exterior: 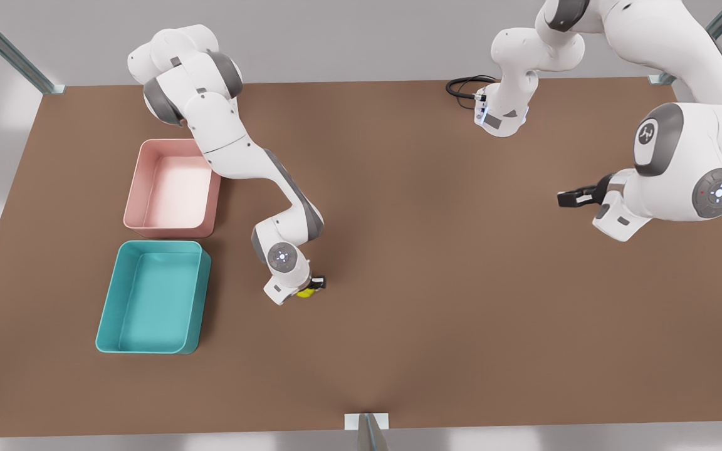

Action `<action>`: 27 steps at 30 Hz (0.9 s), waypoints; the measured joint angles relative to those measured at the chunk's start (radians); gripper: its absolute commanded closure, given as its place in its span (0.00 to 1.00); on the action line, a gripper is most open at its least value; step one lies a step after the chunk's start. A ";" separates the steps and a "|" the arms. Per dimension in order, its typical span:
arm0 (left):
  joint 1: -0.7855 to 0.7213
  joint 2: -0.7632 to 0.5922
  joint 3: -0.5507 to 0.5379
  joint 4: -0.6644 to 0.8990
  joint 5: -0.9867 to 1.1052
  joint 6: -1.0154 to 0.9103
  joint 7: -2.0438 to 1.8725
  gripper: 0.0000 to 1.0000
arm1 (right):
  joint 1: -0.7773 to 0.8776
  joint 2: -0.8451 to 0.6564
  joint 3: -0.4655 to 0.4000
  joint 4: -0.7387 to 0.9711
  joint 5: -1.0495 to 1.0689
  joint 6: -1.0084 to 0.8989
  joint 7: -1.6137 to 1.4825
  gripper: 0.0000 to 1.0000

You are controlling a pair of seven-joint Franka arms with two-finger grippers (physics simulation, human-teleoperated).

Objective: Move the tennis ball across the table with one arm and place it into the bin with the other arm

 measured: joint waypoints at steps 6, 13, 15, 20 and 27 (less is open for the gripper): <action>0.024 0.007 0.000 -0.009 -0.034 0.001 -0.001 0.00 | -0.007 -0.013 0.000 0.008 0.002 -0.001 -0.004 0.27; 0.046 0.032 0.000 -0.016 -0.060 -0.005 -0.001 0.00 | -0.063 -0.048 -0.022 0.119 -0.012 -0.022 -0.065 0.27; 0.046 0.035 0.000 -0.017 -0.062 -0.007 -0.001 0.00 | -0.099 -0.075 -0.040 0.134 -0.047 -0.032 -0.113 0.27; 0.048 0.040 0.000 -0.017 -0.067 -0.010 -0.002 0.00 | -0.270 -0.170 -0.050 0.112 -0.104 -0.080 -0.287 0.27; 0.055 0.046 0.000 -0.017 -0.069 -0.012 -0.002 0.00 | -0.432 -0.170 -0.087 0.091 -0.114 -0.140 -0.540 0.27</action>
